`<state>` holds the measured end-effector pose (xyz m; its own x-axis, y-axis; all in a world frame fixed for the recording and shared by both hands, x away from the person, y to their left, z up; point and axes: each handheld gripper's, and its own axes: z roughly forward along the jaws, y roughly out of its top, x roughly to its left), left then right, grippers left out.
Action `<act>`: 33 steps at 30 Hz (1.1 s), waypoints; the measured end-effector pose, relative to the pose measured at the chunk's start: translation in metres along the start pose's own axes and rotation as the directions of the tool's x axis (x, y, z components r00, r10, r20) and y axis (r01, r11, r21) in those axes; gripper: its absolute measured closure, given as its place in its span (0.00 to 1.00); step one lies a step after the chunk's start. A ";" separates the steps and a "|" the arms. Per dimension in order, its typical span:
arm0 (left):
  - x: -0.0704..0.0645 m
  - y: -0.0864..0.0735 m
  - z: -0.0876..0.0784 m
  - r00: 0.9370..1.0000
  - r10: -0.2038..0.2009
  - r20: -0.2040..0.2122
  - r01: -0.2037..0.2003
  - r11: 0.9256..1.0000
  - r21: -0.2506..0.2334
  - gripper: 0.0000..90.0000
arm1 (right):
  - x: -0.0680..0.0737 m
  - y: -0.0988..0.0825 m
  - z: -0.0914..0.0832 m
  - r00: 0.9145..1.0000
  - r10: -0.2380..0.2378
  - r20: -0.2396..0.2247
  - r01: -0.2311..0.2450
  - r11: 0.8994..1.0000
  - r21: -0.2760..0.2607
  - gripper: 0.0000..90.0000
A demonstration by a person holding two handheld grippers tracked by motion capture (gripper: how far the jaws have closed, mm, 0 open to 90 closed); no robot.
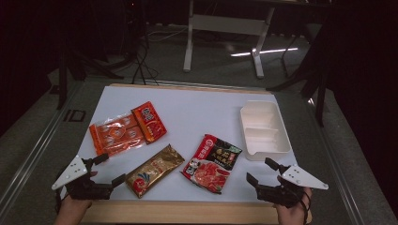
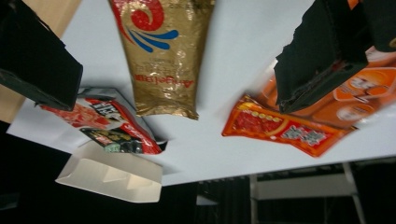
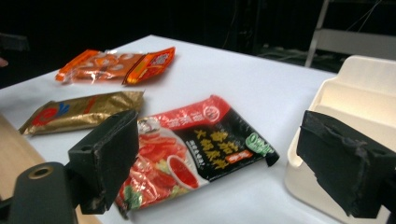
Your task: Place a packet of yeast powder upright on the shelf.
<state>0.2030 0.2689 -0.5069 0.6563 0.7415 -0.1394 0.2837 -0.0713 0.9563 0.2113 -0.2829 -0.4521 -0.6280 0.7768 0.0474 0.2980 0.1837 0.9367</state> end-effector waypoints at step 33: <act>-0.015 0.027 0.003 0.991 0.042 0.128 -0.059 0.990 0.132 0.01 | 0.014 -0.002 0.006 0.998 -0.066 0.009 0.065 0.995 0.073 0.12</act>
<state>0.2025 0.2540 -0.4794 0.7515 0.6466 -0.1312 0.3346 -0.2021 0.9204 0.2059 -0.2685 -0.4557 -0.6395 0.7686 -0.0178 0.3078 0.2772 0.9102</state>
